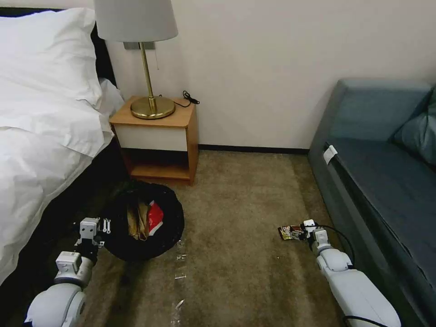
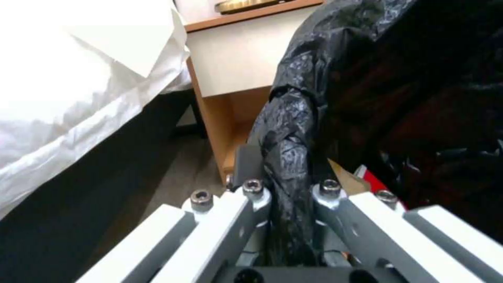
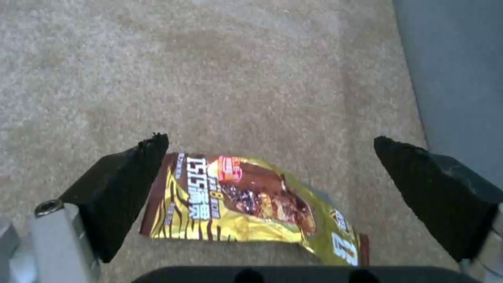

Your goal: Pick up the trash bin, then pick up the garbage on the floor and place it into the trash bin.

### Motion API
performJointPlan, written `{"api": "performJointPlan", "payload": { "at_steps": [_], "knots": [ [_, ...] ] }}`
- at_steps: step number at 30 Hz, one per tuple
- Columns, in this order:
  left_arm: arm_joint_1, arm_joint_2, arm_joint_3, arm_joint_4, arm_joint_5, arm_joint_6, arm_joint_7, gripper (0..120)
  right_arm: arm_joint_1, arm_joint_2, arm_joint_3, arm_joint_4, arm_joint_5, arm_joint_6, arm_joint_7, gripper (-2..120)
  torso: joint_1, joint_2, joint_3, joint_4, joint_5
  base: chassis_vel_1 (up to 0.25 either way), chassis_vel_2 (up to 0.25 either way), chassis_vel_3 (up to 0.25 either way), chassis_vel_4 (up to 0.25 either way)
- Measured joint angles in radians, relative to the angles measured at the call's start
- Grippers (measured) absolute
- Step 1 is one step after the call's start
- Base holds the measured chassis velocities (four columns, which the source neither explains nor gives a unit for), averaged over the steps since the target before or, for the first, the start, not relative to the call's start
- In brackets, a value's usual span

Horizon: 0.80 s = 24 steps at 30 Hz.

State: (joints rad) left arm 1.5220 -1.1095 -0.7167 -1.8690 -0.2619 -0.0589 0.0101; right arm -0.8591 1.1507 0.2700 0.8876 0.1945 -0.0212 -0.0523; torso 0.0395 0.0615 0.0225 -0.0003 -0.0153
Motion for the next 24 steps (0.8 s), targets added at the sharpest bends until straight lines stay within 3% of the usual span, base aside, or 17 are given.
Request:
{"api": "performJointPlan", "payload": {
  "at_steps": [24],
  "knots": [
    [0.005,-0.001,-0.002,0.005,-0.001,-0.004,0.003,3,-0.015,0.004,0.006,0.001,-0.004,0.001,-0.002,100,0.000,0.000,0.000,-0.0001,0.0001,-0.001,0.001,0.001,-0.002]
  ]
}}
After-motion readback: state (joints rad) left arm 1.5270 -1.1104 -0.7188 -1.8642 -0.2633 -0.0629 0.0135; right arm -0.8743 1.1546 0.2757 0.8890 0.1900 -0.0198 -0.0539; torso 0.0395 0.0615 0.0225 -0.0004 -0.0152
